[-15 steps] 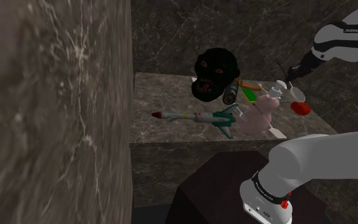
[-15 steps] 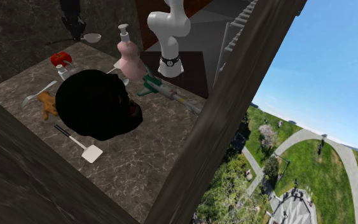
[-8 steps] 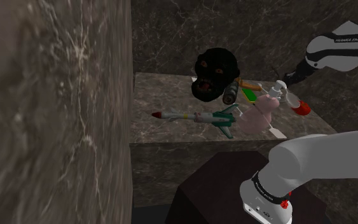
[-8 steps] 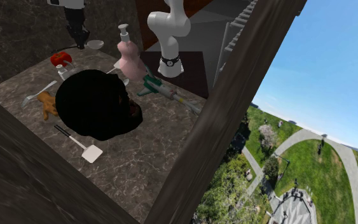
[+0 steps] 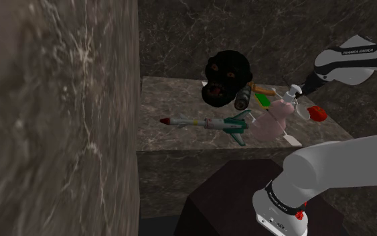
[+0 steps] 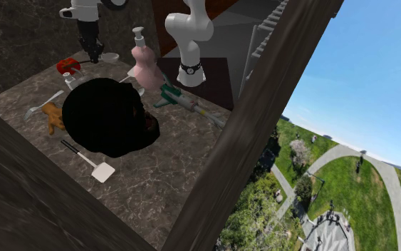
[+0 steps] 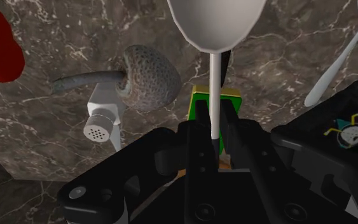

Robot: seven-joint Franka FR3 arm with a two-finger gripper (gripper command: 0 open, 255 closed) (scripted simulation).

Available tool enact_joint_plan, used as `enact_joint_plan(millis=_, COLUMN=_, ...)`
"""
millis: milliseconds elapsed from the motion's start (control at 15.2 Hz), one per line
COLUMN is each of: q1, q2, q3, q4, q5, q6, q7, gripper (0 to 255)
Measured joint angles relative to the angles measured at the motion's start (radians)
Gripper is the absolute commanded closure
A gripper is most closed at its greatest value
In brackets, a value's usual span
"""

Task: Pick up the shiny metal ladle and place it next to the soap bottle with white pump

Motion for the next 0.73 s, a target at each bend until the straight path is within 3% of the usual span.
enact_joint_plan(millis=726, q1=0.04, q2=0.086, q3=-0.084, q4=-0.085, q5=0.02, q6=0.169, q7=-0.042, gripper=255)
